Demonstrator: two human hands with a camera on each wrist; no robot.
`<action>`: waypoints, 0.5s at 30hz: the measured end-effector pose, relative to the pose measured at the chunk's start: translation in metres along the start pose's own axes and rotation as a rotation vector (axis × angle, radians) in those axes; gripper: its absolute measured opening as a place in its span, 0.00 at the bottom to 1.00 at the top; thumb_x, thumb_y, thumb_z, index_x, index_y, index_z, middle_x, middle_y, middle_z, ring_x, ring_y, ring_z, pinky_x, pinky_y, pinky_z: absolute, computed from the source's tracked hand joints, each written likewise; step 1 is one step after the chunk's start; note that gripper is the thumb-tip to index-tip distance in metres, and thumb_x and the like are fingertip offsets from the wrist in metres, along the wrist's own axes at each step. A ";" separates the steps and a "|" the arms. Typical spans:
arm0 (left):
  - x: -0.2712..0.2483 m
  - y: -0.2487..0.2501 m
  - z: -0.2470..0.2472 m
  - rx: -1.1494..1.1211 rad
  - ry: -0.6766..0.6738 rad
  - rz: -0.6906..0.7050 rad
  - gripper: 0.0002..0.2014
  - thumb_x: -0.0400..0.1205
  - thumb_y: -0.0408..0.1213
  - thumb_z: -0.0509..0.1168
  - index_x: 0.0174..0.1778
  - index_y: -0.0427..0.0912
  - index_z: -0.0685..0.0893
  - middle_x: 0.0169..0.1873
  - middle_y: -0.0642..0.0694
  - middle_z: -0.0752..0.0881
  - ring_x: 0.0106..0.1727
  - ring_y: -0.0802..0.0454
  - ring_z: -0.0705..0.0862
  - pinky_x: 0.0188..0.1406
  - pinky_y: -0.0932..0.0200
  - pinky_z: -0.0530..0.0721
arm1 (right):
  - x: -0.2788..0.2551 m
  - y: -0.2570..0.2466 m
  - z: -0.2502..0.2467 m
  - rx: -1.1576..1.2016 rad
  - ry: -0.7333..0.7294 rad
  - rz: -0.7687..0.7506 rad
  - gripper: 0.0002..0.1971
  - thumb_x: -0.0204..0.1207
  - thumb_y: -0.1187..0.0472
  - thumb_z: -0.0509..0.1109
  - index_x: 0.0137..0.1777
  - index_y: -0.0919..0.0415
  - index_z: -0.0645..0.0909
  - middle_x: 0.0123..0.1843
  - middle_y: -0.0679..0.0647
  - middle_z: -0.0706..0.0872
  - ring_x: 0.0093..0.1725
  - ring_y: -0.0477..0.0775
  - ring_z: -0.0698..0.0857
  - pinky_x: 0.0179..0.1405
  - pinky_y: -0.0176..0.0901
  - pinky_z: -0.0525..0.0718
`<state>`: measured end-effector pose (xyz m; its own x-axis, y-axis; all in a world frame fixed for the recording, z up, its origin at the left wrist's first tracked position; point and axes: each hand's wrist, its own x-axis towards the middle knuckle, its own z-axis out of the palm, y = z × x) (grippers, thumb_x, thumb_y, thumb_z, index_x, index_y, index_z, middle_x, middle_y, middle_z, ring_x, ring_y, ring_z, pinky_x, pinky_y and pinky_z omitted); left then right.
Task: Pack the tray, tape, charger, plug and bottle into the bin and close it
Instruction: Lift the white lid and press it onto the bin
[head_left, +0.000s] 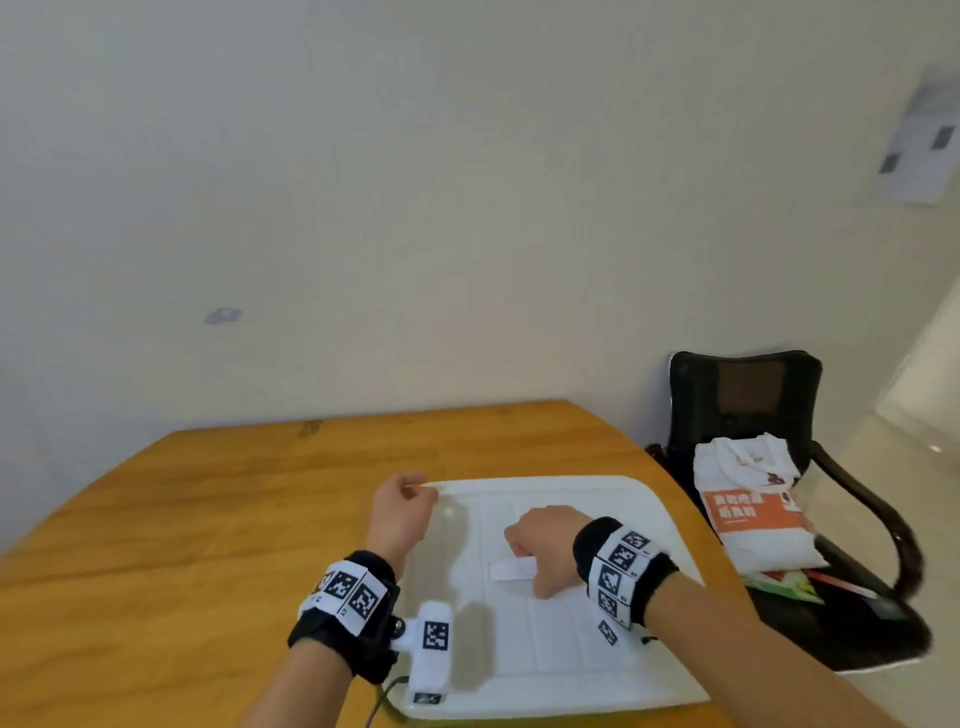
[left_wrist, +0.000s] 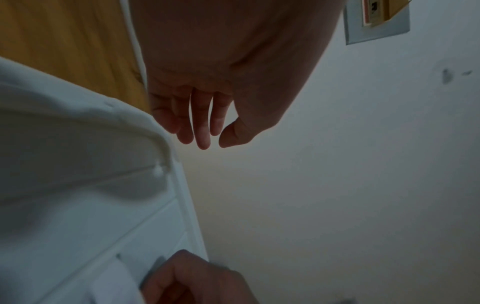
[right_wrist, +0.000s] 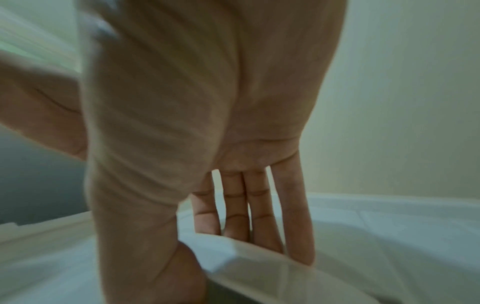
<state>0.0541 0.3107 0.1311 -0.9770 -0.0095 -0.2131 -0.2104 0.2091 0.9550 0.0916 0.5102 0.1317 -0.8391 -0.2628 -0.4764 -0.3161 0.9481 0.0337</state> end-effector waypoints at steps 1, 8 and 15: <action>-0.002 -0.010 -0.001 0.018 -0.003 -0.011 0.15 0.83 0.33 0.64 0.66 0.39 0.79 0.53 0.41 0.84 0.39 0.53 0.80 0.32 0.60 0.78 | 0.000 -0.001 0.004 0.012 0.005 0.010 0.17 0.72 0.57 0.76 0.57 0.59 0.76 0.52 0.56 0.81 0.45 0.58 0.80 0.38 0.47 0.78; -0.004 -0.050 -0.002 0.075 -0.007 -0.062 0.17 0.82 0.34 0.64 0.68 0.40 0.78 0.55 0.42 0.86 0.49 0.46 0.85 0.52 0.50 0.84 | 0.004 0.006 0.012 0.075 0.037 0.040 0.15 0.71 0.59 0.76 0.52 0.55 0.74 0.51 0.53 0.80 0.46 0.56 0.79 0.33 0.43 0.72; -0.006 -0.064 -0.001 0.152 0.057 0.008 0.16 0.81 0.34 0.65 0.66 0.40 0.79 0.46 0.50 0.86 0.52 0.45 0.86 0.54 0.50 0.84 | 0.009 0.011 0.027 0.081 0.063 0.022 0.14 0.73 0.60 0.74 0.52 0.54 0.72 0.51 0.53 0.79 0.46 0.56 0.79 0.36 0.44 0.75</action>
<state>0.0728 0.2965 0.0717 -0.9798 -0.0622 -0.1898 -0.1995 0.3548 0.9134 0.0926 0.5229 0.1037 -0.8722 -0.2500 -0.4204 -0.2625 0.9645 -0.0289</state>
